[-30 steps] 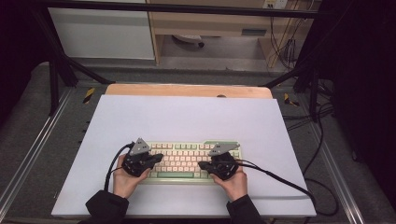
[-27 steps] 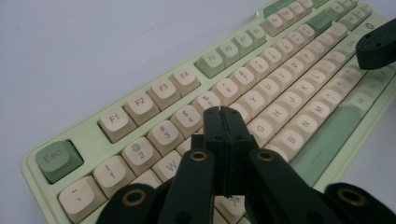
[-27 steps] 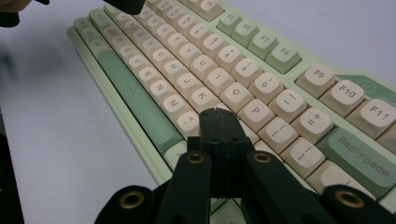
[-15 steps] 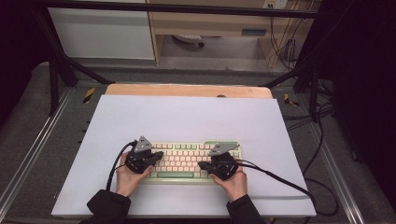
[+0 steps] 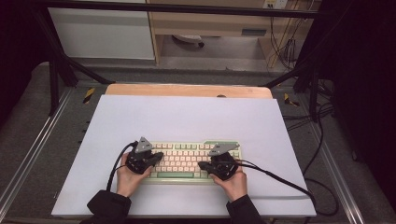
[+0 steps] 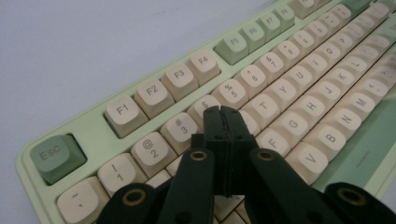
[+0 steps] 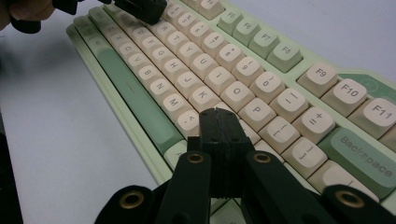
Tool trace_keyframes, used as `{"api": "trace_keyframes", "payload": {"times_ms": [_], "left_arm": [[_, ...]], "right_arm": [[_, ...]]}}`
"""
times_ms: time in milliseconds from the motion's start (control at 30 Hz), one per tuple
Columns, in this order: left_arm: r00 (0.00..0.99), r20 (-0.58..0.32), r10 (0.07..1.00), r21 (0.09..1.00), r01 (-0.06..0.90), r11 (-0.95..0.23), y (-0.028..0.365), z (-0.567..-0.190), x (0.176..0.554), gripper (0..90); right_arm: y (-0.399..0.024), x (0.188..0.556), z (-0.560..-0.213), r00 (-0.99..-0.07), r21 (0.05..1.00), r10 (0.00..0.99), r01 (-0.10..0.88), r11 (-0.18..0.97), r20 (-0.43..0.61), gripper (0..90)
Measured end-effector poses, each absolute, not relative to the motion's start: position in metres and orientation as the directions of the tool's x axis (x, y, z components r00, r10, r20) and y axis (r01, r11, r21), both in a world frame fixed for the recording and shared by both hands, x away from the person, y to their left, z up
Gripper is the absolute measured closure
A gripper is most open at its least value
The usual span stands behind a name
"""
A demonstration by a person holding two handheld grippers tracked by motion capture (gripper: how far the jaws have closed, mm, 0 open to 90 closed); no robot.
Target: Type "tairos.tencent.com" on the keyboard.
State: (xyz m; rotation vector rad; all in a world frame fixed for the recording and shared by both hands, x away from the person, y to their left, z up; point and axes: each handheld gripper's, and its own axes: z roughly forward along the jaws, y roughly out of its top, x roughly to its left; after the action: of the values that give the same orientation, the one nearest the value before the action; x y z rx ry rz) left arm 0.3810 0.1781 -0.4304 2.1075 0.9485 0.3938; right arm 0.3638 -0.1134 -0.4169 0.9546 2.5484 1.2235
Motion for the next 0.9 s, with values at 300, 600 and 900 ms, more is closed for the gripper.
{"api": "trace_keyframes", "payload": {"times_ms": [300, 600, 900], "left_arm": [[0.68, -0.039, 0.732, 0.773, 0.485, -0.409, 0.181, -0.425, 0.377, 90.0], [0.69, -0.049, 0.723, 0.785, 0.474, -0.399, 0.189, -0.42, 0.366, 90.0], [0.686, -0.074, 0.724, 0.794, 0.48, -0.373, 0.198, -0.418, 0.36, 90.0]], "right_arm": [[-0.113, 0.363, -0.417, -0.784, 0.748, 0.608, 0.478, 0.461, 0.126, 90.0], [-0.113, 0.362, -0.415, -0.785, 0.755, 0.605, 0.476, 0.451, 0.133, 90.0], [-0.105, 0.362, -0.412, -0.792, 0.759, 0.595, 0.47, 0.451, 0.137, 90.0]]}}
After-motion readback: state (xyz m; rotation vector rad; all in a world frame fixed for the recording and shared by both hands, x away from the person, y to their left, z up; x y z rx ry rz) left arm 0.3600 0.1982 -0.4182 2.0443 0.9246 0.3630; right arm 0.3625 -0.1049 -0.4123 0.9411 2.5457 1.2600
